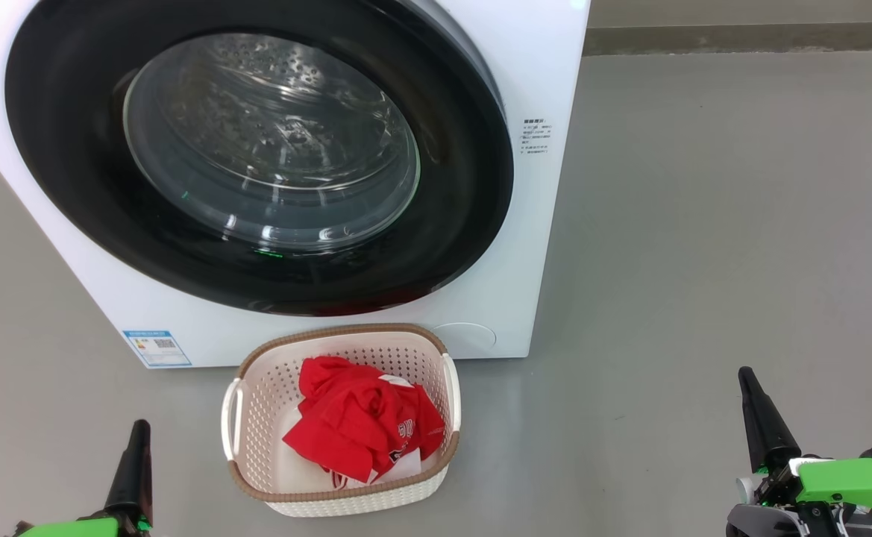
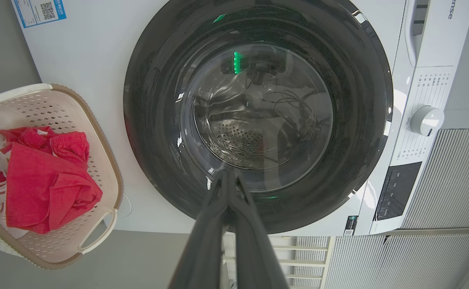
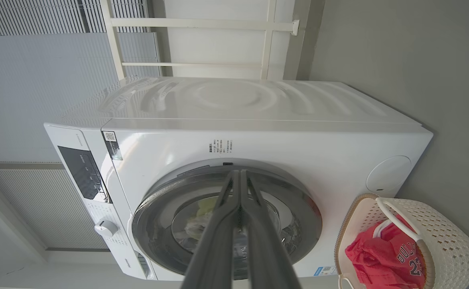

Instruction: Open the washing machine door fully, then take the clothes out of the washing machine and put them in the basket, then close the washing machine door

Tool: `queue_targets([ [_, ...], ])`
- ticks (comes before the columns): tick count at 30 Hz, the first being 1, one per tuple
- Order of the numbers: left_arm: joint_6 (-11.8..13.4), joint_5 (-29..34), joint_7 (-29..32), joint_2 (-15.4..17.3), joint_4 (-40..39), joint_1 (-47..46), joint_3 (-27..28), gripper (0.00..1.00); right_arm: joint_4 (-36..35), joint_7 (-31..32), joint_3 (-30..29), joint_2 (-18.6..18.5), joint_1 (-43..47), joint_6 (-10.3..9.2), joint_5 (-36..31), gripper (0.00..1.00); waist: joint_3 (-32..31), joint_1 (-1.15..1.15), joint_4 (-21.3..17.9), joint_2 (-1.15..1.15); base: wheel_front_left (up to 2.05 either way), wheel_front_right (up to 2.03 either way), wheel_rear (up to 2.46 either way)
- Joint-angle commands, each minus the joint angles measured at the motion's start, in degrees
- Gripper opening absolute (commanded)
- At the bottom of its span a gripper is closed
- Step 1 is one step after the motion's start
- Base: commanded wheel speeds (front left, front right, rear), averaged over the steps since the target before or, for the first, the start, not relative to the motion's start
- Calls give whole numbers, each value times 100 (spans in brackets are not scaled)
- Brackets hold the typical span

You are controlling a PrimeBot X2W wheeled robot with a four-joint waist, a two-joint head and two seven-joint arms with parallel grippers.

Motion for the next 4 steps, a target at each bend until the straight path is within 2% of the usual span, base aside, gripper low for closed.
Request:
queue_targets([
  [1,-19,24,41,79,-120,-223,201,0,-173,42,130,-8,-36,-5,-15,0,0,0,0,0,0,0,0],
  [4,-19,24,41,79,-120,-223,201,0,-173,42,130,-7,-36,-5,-15,0,0,0,0,0,0,0,0],
])
